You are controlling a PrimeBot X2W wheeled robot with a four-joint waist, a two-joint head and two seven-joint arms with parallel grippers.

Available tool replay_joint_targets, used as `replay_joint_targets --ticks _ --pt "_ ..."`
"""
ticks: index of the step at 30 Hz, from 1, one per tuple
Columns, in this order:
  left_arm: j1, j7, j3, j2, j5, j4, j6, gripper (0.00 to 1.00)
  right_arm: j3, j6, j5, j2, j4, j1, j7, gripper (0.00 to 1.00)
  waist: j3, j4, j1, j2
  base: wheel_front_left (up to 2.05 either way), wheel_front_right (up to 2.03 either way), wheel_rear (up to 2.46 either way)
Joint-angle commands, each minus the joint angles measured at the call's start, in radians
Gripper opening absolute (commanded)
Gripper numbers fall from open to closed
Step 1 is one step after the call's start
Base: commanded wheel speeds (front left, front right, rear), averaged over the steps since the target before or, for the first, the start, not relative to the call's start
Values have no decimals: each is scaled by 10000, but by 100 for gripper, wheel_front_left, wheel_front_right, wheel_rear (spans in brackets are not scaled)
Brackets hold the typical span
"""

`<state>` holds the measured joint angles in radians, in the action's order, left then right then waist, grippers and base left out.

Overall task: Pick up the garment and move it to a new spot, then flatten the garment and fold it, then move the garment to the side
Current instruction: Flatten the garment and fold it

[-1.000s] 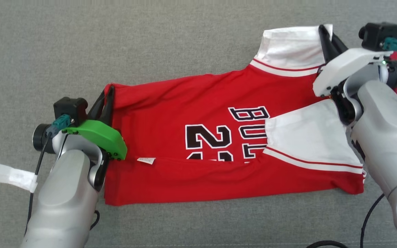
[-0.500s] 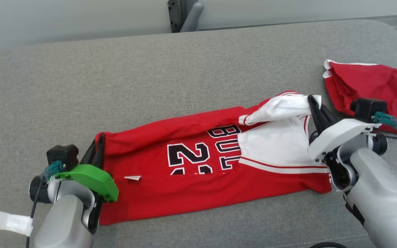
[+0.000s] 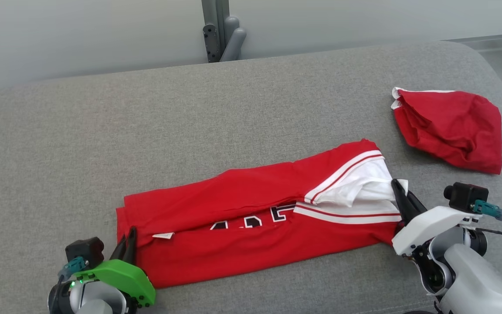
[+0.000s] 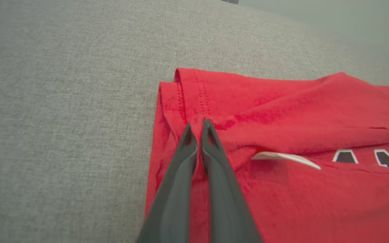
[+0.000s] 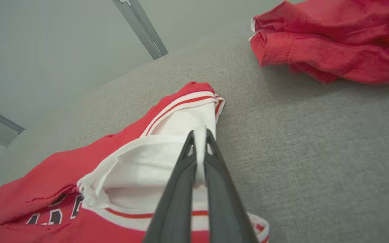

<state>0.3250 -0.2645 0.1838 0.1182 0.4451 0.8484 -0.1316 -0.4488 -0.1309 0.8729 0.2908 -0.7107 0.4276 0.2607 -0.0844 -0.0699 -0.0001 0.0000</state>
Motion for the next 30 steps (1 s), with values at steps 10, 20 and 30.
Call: replay_joint_targets --ticks 10,20,30 --pt "-538 7 -514 -96 -252 -99 20 0 706 5 -197 -149 572 -931 41 0 -69 -20 1 0 0 0 0" --pt "-859 5 -1131 -5 -956 -301 204 100 1245 6 -615 -117 430 -1142 42 100 -73 -21 1 0 0 0 0" --pt "-1974 5 -1894 -379 -2098 -1925 414 100 2889 5 -2168 -537 1144 -2160 39 100 185 116 1 0 0 0 0"
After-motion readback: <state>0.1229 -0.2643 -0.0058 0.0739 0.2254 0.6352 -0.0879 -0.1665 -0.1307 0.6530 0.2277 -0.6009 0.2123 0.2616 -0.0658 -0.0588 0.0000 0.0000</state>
